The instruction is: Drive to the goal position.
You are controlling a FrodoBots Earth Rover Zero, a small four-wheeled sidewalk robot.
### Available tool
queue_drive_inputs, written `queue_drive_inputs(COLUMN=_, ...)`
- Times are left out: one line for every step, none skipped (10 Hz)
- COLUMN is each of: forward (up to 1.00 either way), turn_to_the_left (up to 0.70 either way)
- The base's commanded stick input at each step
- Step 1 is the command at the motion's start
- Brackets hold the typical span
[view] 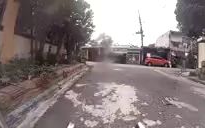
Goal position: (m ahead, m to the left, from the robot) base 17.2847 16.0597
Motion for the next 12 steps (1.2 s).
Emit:
queue_drive_inputs(forward=0.06, turn_to_the_left=0.0)
queue_drive_inputs(forward=0.07, turn_to_the_left=0.0)
queue_drive_inputs(forward=0.07, turn_to_the_left=0.0)
queue_drive_inputs(forward=0.47, turn_to_the_left=0.0)
queue_drive_inputs(forward=0.64, turn_to_the_left=0.0)
queue_drive_inputs(forward=0.7, turn_to_the_left=0.0)
queue_drive_inputs(forward=0.7, turn_to_the_left=0.0)
queue_drive_inputs(forward=0.7, turn_to_the_left=0.0)
queue_drive_inputs(forward=0.7, turn_to_the_left=0.0)
queue_drive_inputs(forward=0.7, turn_to_the_left=0.0)
queue_drive_inputs(forward=0.7, turn_to_the_left=0.0)
queue_drive_inputs(forward=0.7, turn_to_the_left=0.0)
